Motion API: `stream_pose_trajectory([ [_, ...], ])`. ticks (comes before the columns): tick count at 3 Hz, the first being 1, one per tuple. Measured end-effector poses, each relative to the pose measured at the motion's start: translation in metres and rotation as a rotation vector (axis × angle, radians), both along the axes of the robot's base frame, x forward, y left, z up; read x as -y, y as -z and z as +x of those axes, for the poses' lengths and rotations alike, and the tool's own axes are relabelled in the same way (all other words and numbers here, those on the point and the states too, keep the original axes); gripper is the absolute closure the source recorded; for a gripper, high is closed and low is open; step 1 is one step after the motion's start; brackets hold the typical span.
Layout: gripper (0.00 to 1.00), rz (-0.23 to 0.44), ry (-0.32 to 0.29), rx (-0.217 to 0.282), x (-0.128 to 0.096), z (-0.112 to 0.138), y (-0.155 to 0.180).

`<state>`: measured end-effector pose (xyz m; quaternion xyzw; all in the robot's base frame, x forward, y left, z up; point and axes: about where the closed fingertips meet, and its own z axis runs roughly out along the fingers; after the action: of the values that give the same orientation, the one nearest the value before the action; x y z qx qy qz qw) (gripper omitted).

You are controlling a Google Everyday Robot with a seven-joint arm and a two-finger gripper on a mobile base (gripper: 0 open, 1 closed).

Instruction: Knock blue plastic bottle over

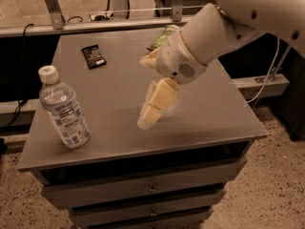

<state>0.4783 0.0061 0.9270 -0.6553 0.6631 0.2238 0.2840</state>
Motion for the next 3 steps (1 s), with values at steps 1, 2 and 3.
stream_pose_trajectory([
  [1, 0.0, 0.205, -0.127, -0.007, -0.086, -0.01, -0.008],
  [2, 0.0, 0.358, -0.212, -0.008, -0.153, -0.027, -0.01],
  [3, 0.25, 0.448, -0.237, -0.034, -0.201, -0.038, 0.0],
])
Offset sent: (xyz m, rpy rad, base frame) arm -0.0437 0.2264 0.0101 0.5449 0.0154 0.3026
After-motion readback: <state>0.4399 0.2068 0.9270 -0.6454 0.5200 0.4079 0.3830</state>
